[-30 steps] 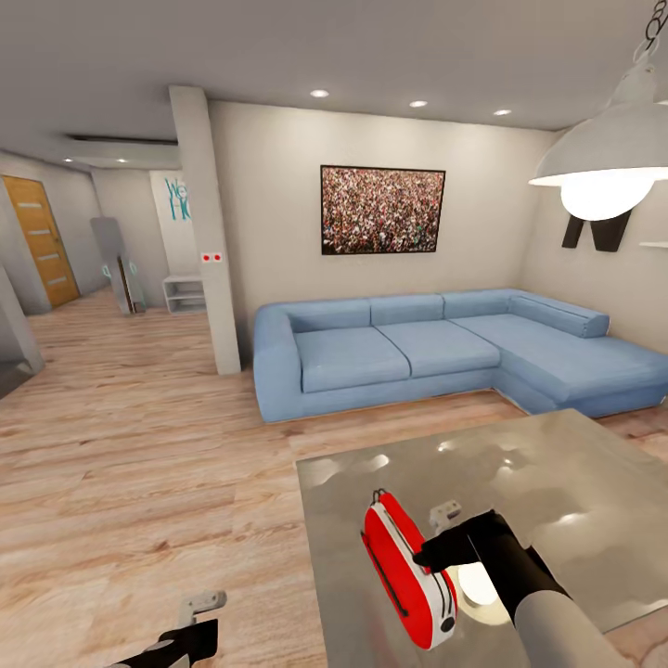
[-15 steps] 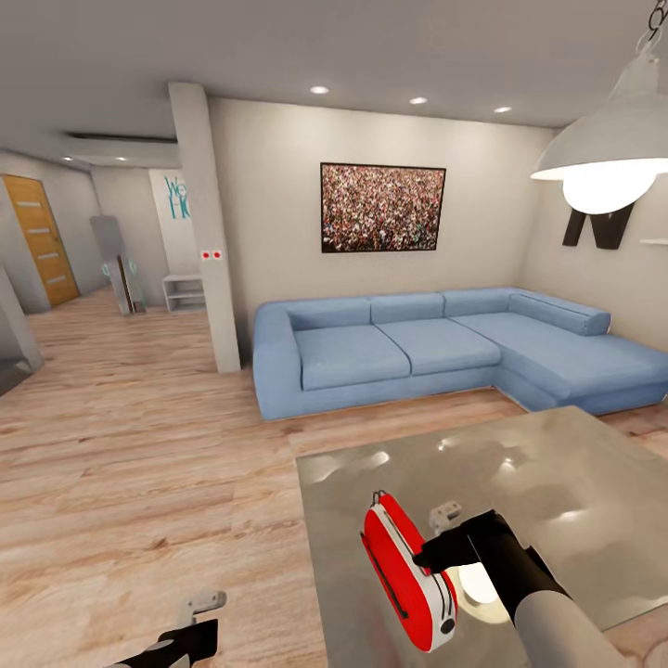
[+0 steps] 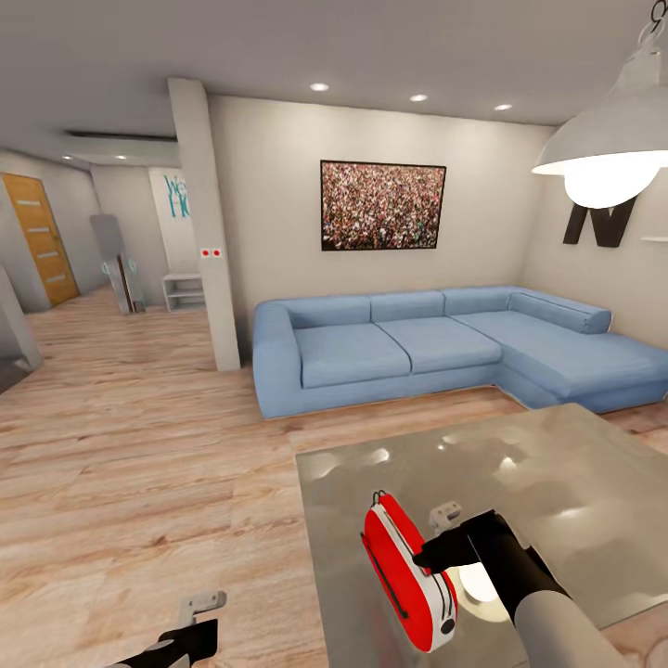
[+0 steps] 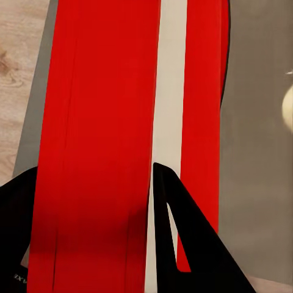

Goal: Turn on the radio receiver that's on the table in the living room.

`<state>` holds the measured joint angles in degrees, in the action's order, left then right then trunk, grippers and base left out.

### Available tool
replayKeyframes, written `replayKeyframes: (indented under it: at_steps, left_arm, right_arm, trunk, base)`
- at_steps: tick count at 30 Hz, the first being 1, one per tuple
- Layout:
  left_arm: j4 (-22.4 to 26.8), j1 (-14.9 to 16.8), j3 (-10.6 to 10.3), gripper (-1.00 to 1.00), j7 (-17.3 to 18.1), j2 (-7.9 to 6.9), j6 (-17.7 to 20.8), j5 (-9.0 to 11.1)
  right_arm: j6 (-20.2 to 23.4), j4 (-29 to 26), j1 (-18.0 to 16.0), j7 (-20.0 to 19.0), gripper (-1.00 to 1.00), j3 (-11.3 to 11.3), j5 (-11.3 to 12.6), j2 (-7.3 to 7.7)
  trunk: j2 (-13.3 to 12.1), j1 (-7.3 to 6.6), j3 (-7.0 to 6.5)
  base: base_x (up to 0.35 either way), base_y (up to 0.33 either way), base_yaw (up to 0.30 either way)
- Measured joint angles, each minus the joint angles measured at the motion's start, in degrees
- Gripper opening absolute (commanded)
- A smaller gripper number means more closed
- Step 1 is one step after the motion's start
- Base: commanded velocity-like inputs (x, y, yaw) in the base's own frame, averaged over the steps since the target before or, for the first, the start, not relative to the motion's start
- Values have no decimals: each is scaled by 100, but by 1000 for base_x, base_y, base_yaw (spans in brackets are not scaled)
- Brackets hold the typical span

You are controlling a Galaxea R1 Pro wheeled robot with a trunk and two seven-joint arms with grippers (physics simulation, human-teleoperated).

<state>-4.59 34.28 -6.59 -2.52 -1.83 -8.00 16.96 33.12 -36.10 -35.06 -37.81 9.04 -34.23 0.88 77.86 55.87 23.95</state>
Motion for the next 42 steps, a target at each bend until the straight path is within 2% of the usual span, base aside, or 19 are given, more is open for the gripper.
replayKeyframes:
  at_steps: [19,27,42]
  left_arm:
    - [1,0,0,-100,23,16,-5,0]
    - [-1,0,0,-100,5,9,-9,0]
    - [-3,0,-1,-100,23,16,-8,0]
  right_arm:
    - [-10,0,0,0,-100,-1,-6,9]
    - [-2,0,0,0,-100,-9,-10,7]
    - [-1,0,0,0,-100,-9,-5,8]
  trunk:
    - [0,0,0]
    - [319,175,143]
    - [321,176,144]
  base:
    - [0,0,0]
    - [0,0,0]
    - [0,0,0]
